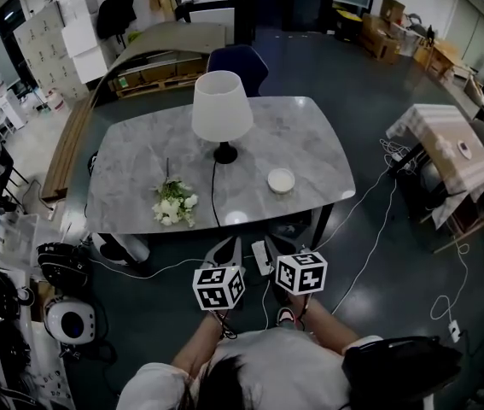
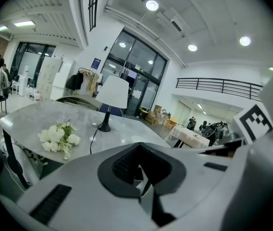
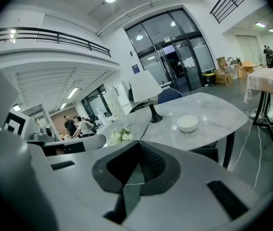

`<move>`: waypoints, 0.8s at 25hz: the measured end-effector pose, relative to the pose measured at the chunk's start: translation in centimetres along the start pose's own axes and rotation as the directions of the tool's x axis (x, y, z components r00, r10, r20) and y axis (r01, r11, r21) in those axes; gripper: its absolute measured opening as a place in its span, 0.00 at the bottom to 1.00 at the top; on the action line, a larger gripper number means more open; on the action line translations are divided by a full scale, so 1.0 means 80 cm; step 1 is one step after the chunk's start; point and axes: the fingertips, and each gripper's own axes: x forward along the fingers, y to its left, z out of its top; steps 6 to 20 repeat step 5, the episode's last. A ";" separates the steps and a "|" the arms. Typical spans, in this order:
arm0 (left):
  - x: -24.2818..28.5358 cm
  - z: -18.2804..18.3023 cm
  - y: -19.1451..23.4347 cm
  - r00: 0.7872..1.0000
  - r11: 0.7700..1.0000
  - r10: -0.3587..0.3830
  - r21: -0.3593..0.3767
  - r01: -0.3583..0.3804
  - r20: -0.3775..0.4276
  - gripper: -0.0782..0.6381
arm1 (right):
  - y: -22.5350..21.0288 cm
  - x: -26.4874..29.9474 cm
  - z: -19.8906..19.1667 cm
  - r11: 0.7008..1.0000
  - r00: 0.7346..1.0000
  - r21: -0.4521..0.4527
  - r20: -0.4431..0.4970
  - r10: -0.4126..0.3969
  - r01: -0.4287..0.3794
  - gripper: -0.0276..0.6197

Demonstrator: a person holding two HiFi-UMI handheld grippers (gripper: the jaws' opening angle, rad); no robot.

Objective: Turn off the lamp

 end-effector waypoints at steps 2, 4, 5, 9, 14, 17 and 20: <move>0.000 0.001 -0.003 1.000 1.000 -0.003 0.002 0.003 0.002 0.10 | -0.001 -0.003 0.000 1.000 1.000 -0.003 0.001 -0.005 0.005 0.04; 0.001 0.001 -0.006 1.000 1.000 -0.005 0.002 0.005 0.004 0.10 | -0.004 -0.006 0.000 1.000 1.000 -0.004 0.000 -0.011 0.011 0.04; 0.001 0.001 -0.008 1.000 1.000 -0.007 0.002 0.007 0.005 0.10 | -0.006 -0.007 0.000 1.000 1.000 -0.005 0.000 -0.014 0.014 0.04; 0.001 0.001 -0.008 1.000 1.000 -0.007 0.002 0.007 0.005 0.10 | -0.006 -0.007 0.000 1.000 1.000 -0.005 0.000 -0.014 0.014 0.04; 0.001 0.001 -0.008 1.000 1.000 -0.007 0.002 0.007 0.005 0.10 | -0.006 -0.007 0.000 1.000 1.000 -0.005 0.000 -0.014 0.014 0.04; 0.001 0.001 -0.008 1.000 1.000 -0.007 0.002 0.007 0.005 0.10 | -0.006 -0.007 0.000 1.000 1.000 -0.005 0.000 -0.014 0.014 0.04; 0.001 0.001 -0.008 1.000 1.000 -0.007 0.002 0.007 0.005 0.10 | -0.006 -0.007 0.000 1.000 1.000 -0.005 0.000 -0.014 0.014 0.04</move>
